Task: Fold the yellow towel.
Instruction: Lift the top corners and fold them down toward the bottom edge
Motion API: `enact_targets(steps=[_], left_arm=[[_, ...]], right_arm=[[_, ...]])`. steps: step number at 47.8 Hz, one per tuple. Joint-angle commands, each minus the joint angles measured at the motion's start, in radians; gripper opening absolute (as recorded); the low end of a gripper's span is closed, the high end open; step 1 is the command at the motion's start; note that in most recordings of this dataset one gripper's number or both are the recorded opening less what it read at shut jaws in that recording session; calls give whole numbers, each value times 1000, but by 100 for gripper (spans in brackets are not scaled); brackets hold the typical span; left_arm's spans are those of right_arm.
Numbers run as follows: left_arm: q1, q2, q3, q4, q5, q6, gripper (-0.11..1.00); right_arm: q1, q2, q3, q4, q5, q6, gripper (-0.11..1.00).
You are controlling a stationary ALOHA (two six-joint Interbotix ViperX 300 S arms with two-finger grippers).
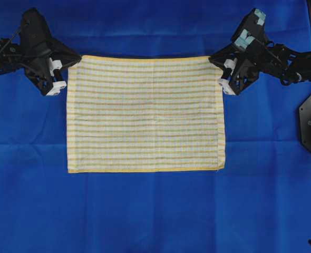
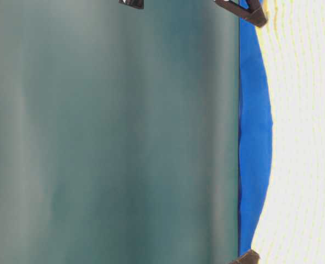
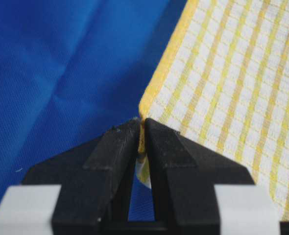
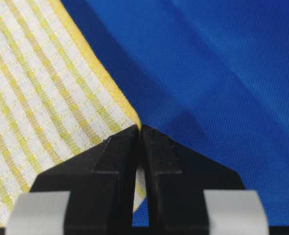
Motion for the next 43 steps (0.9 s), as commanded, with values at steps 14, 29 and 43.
enact_targets(steps=[14,29,43], left_arm=[[-64,-101,-11,-2,58,-9,6],[-249,-161,29,-2,80,-104,6],[-439,-173,52,-3,80,-222,6]], right_arm=[[71,-107,34,97,21,2,2],[236,-201,64,141,75,2,2],[439,-224,67,195,120,2,2]])
